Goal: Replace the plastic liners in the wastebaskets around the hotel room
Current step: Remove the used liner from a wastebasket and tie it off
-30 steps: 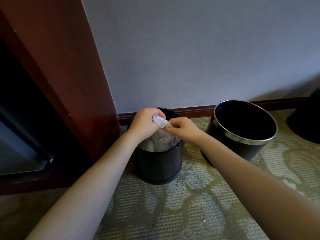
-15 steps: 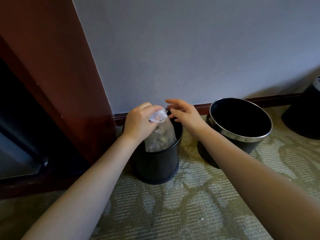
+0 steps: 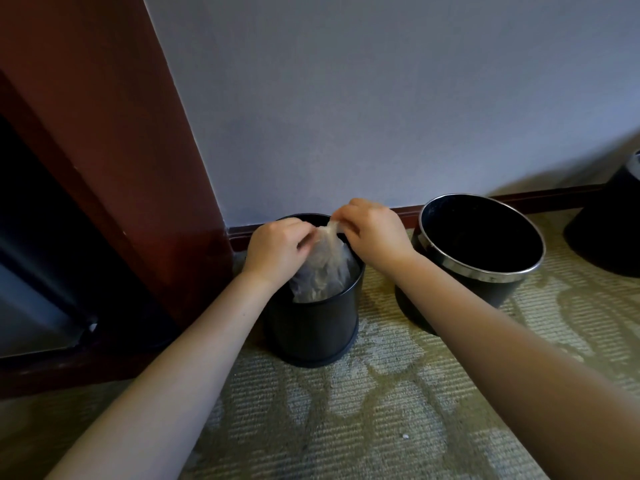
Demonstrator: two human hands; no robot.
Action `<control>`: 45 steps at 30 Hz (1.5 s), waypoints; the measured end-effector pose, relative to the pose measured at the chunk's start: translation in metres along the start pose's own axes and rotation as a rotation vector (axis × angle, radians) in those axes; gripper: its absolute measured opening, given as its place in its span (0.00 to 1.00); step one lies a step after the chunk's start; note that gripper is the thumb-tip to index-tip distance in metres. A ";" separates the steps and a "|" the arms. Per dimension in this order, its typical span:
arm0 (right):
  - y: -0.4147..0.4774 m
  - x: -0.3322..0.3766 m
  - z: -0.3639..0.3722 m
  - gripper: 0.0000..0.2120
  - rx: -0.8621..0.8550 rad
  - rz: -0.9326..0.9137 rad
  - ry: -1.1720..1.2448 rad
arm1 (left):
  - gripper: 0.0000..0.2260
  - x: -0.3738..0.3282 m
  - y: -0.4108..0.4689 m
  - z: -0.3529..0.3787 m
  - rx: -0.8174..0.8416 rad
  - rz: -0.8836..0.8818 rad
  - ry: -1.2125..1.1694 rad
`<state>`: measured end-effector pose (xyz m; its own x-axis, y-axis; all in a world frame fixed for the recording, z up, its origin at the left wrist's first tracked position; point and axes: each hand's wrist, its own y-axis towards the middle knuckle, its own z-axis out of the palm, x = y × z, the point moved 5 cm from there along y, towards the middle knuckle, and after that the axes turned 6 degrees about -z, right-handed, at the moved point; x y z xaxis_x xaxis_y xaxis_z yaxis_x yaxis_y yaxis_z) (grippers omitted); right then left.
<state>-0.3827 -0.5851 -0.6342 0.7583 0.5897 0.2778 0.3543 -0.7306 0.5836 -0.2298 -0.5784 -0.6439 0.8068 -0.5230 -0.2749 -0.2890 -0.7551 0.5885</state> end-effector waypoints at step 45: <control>-0.002 -0.013 -0.010 0.31 0.225 0.210 -0.006 | 0.06 0.011 0.016 0.021 0.340 -0.355 -0.106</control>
<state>-0.3988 -0.5879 -0.6318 0.8307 0.4160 0.3700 0.3011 -0.8947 0.3301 -0.2371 -0.6047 -0.6535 0.8340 -0.2343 -0.4996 -0.1719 -0.9706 0.1683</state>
